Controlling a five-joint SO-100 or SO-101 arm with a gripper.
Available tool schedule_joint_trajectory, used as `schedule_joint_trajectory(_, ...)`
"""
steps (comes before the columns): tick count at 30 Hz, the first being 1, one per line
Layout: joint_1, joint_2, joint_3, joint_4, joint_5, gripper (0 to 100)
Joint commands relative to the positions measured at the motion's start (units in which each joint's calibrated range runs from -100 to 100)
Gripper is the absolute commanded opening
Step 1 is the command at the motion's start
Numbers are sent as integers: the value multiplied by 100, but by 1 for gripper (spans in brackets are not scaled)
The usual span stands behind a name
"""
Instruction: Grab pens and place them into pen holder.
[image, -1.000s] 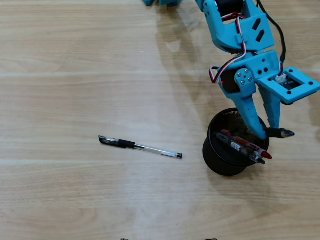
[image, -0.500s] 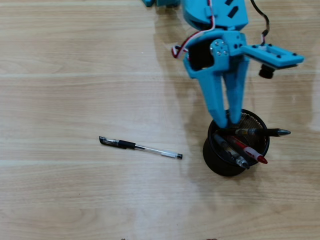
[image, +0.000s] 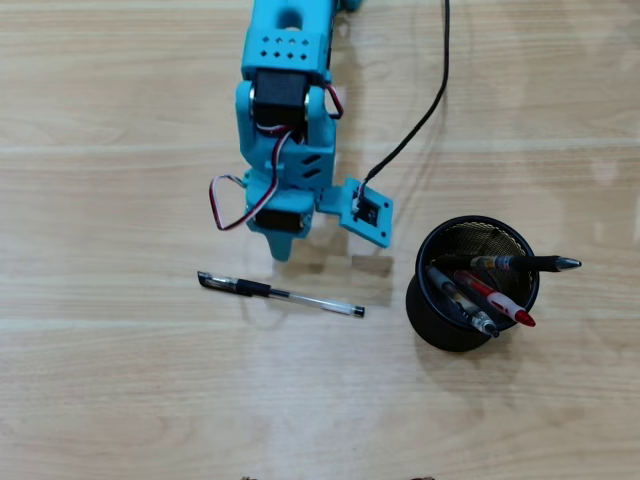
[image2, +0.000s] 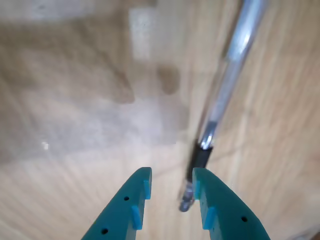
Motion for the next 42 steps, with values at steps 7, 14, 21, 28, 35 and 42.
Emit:
schedule_joint_trajectory(7,73,802,-1854,6,36,10)
schedule_joint_trajectory(14,113,1318,-1962,-37,26,10)
schedule_joint_trajectory(21,162,1850,-2424,-46,57,10)
schedule_joint_trajectory(28,267,2138,-2705,40,-21,9)
schedule_joint_trajectory(35,452,2163,-2705,556,-398,2)
schedule_joint_trajectory(42,444,1326,-3701,1312,-685,2)
